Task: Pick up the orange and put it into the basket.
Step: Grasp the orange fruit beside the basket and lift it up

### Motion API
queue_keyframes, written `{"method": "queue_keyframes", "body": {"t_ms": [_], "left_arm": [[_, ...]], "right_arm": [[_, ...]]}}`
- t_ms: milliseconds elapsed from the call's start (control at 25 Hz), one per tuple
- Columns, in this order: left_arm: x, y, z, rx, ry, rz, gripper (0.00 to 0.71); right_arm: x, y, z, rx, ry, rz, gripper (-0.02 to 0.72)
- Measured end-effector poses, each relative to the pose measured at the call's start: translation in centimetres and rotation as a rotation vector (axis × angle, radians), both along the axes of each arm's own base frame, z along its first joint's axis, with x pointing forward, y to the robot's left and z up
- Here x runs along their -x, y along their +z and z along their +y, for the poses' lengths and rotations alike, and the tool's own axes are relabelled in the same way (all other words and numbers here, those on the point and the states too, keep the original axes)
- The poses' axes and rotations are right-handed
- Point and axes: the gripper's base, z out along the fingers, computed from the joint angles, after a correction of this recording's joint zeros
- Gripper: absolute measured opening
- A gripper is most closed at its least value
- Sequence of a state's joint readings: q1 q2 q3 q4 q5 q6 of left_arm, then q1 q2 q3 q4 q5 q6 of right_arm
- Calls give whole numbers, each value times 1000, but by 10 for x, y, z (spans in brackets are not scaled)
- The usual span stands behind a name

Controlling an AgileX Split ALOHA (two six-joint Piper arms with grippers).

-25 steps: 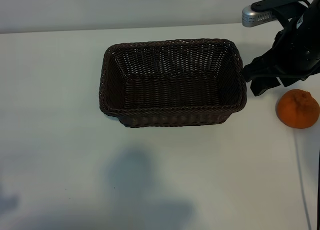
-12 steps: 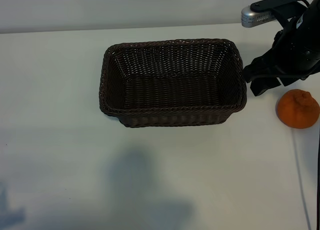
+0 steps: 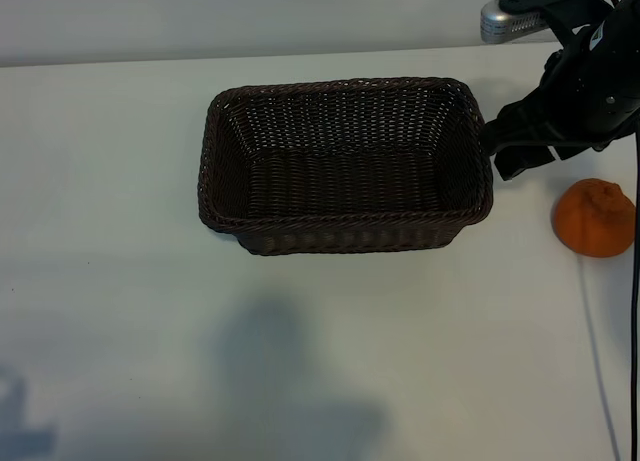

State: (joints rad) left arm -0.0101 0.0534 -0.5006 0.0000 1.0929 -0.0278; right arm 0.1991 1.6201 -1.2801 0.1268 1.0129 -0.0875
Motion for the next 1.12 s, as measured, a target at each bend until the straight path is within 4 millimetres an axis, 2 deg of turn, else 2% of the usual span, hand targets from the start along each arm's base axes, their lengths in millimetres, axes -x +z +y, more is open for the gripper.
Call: {"method": "queue_keyframes", "body": {"t_ms": [160, 360, 760, 1120], "left_arm": [[6, 0, 0, -3, -4, -46, 591], [9, 0, 0, -10, -14, -64, 591], [9, 0, -1, -17, -81, -68, 591], [9, 0, -1, -19, -86, -68, 591]], "right_arm": [[-5, -8, -5, 56, -31, 7, 538], [-21, -35, -16, 155, -125, 41, 537], [-44, -81, -65, 142, -293, 131, 541], [-49, -109, -90, 144, -346, 201, 542]]}}
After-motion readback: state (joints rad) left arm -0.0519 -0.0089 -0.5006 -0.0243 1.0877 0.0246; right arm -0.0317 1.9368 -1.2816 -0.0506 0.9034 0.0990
